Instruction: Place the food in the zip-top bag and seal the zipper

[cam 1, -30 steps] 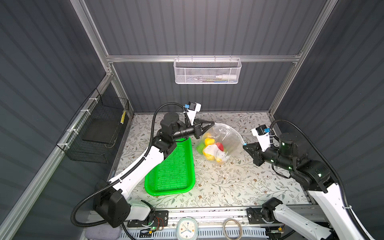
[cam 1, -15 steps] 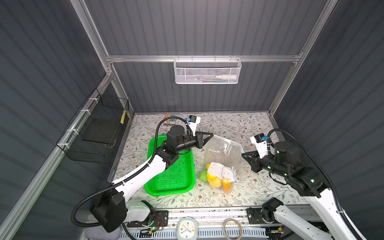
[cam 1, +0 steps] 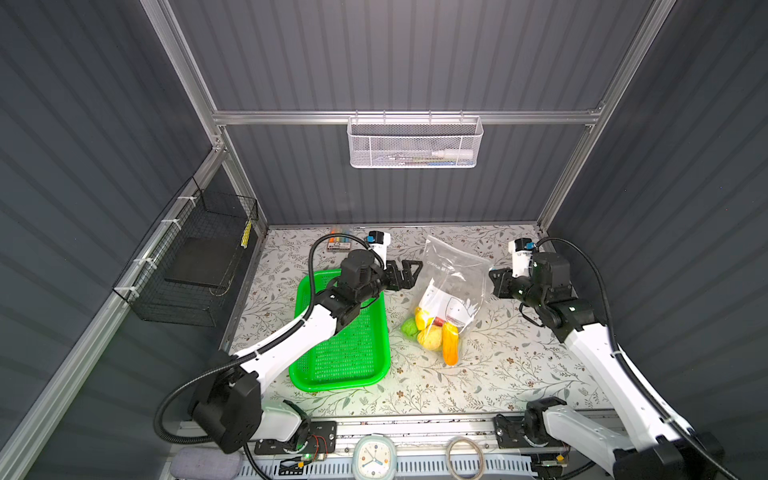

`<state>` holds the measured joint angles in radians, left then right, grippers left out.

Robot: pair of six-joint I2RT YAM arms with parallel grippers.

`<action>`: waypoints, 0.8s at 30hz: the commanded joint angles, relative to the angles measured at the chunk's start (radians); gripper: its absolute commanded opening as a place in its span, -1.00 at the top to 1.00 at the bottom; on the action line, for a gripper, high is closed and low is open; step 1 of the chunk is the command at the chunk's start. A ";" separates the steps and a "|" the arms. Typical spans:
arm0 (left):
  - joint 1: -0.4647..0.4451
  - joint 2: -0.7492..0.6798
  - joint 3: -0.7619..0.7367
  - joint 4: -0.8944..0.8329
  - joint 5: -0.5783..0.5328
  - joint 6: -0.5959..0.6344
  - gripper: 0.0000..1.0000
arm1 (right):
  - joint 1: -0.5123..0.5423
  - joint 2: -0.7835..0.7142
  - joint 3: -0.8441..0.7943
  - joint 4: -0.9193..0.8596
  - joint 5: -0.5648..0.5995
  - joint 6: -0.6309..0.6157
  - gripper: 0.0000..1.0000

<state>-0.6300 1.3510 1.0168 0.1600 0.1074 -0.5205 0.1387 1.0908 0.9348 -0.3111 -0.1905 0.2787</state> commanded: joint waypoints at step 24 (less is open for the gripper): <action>0.709 -0.221 -0.279 -0.141 -0.228 0.128 -1.00 | -0.241 0.400 0.070 0.193 -0.016 -0.001 -0.98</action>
<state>0.0288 1.1240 0.7639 -0.0254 -0.1093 -0.4053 -0.1013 1.5646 1.0508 -0.0902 -0.3202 0.3355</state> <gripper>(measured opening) 0.998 0.987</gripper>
